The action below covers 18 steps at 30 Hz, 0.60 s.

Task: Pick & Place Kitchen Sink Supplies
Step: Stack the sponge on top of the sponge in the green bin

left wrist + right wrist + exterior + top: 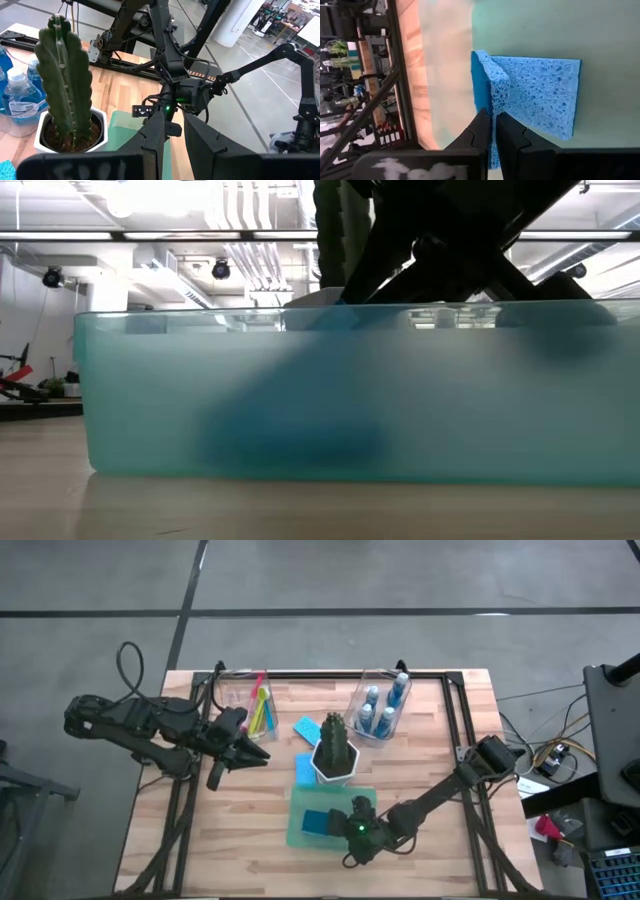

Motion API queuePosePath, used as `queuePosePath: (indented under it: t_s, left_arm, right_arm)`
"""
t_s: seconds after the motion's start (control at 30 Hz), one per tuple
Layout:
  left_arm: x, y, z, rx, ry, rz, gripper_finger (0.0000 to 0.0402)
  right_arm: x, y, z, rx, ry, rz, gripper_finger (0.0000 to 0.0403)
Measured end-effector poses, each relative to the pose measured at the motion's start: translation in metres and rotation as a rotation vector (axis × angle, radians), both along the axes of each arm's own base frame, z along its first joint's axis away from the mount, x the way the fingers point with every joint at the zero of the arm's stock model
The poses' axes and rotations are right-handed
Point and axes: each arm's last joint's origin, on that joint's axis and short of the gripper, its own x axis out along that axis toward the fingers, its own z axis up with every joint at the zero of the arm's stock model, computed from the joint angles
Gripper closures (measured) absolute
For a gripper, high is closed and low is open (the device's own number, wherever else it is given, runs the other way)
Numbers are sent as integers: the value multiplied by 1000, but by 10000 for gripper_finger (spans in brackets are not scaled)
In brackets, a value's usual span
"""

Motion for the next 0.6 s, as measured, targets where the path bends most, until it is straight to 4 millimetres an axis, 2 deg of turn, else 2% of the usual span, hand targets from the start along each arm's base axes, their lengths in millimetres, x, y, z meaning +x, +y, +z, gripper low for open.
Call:
queuePosePath:
  t_s: [0.23, 0.6]
  left_arm:
    - [0, 0, 0, 0, 0, 0, 335]
    - [0, 0, 0, -4, 1, 1, 335]
  right_arm:
    - [0, 0, 0, 2, 4, 6, 382]
    - [-1, 1, -1, 25, 31, 36, 295]
